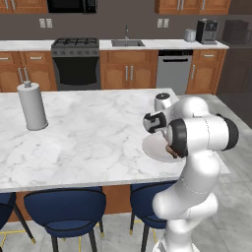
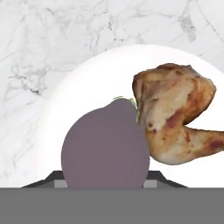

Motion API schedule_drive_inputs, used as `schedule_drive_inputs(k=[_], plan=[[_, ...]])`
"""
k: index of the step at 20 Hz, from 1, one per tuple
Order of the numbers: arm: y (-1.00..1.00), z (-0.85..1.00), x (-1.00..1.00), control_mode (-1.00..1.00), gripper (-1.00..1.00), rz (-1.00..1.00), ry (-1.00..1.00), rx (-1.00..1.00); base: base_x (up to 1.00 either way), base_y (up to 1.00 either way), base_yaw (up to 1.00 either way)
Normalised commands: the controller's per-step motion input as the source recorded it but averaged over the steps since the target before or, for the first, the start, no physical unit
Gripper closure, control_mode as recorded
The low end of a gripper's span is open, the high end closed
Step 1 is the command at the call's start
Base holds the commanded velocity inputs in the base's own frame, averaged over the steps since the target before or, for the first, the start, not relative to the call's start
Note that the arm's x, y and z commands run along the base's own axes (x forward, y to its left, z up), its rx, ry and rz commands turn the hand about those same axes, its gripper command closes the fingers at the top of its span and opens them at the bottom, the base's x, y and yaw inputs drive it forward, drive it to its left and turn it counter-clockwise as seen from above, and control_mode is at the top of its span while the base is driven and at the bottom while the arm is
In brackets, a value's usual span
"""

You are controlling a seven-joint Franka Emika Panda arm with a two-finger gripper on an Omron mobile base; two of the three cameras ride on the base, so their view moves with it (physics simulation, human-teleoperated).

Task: Take the cheese, chicken drumstick, and eggplant from the fridge and place them on the plate on the dining counter to create an appetizer plate.

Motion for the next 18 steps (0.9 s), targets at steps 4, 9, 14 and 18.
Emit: schedule_drive_inputs(k=[4, 9, 14, 18], plan=[[-0.1, -0.4, 0.09, -1.0, 1.0, 0.0, 0.0, 0.0, 0.0, 0.0, 0.0], [0.0, -0.39, 0.0, -1.0, -1.0, 0.0, 0.0, 0.0, 0.0, 0.0, 0.0], [0.0, -0.22, 0.0, -1.0, -1.0, 0.0, 0.0, 0.0, 0.0, 0.0, 0.0], [-0.01, 0.0, -0.18, -1.0, -1.0, 0.0, 0.0, 0.0, 0.0, 0.0, 0.0]])
